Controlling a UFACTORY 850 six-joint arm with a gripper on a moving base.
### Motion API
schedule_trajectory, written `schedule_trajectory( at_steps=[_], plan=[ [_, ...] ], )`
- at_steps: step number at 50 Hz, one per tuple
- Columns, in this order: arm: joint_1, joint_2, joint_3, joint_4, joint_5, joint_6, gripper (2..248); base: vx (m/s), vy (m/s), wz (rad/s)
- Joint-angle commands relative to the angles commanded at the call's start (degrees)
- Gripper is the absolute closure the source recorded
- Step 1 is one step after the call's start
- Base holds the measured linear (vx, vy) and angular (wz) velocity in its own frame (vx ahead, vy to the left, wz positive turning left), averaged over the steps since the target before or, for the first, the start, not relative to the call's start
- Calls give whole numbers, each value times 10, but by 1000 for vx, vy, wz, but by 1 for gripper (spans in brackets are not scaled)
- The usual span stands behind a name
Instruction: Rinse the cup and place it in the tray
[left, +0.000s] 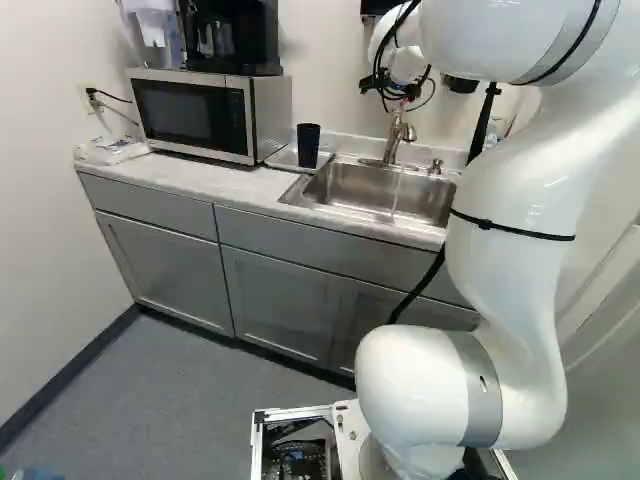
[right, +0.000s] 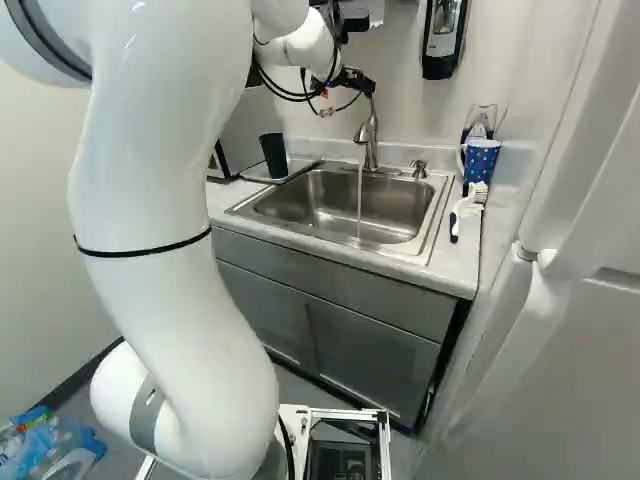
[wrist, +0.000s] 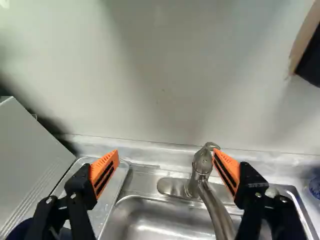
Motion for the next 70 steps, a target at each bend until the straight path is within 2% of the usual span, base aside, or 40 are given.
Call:
schedule_trajectory(
  at_steps=[21, 46, 70],
  plan=[
    [0, -1, -1, 0, 73, 0, 3, 0, 0, 0],
    [4, -41, -47, 0, 73, 0, 3, 0, 0, 0],
    [3, -43, -49, 0, 49, 0, 3, 0, 0, 0]
  ],
)
